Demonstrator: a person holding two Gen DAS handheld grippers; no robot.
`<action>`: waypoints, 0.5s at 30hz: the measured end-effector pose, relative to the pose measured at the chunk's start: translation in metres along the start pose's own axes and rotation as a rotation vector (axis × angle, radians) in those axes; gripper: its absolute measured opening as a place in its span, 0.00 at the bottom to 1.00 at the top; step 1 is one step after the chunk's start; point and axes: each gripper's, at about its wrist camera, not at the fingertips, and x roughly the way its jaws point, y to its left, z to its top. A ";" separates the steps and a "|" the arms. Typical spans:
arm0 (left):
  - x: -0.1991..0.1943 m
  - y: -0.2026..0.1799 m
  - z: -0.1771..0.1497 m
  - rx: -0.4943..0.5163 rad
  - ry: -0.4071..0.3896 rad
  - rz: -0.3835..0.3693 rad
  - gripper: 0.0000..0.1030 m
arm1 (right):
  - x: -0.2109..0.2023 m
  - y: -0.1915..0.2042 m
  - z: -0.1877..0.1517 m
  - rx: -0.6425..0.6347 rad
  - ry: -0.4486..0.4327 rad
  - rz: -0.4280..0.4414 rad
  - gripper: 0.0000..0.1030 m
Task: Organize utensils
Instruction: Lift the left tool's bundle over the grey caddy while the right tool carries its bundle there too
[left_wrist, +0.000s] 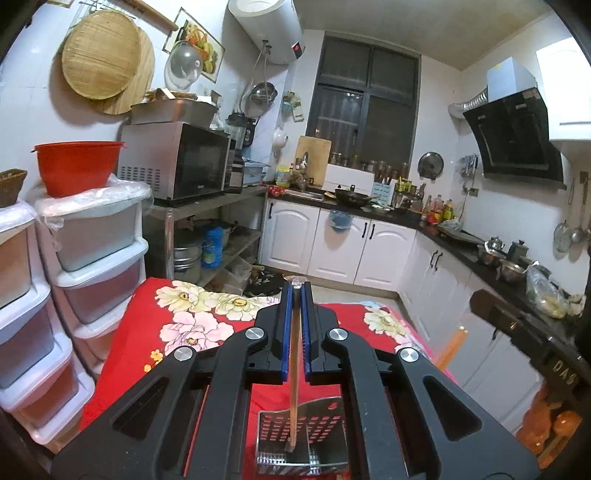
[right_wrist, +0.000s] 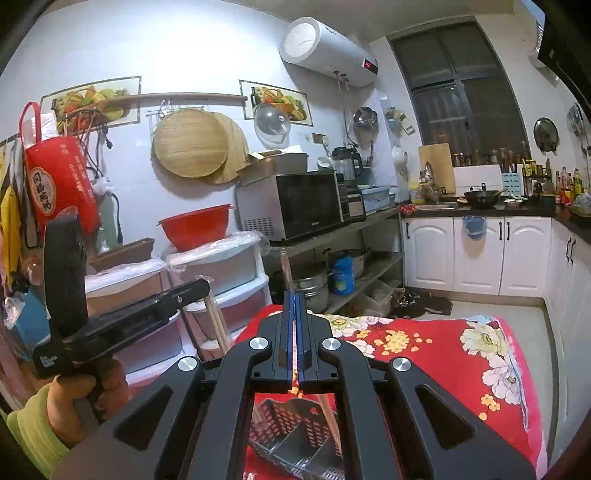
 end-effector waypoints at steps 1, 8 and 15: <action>0.003 0.000 -0.004 0.002 0.001 0.004 0.01 | 0.001 -0.002 -0.002 0.004 0.005 -0.003 0.02; 0.022 0.004 -0.031 0.012 0.019 0.013 0.01 | 0.016 -0.014 -0.024 0.035 0.052 -0.006 0.02; 0.030 0.005 -0.052 0.009 0.041 -0.002 0.01 | 0.030 -0.017 -0.047 0.053 0.097 0.007 0.02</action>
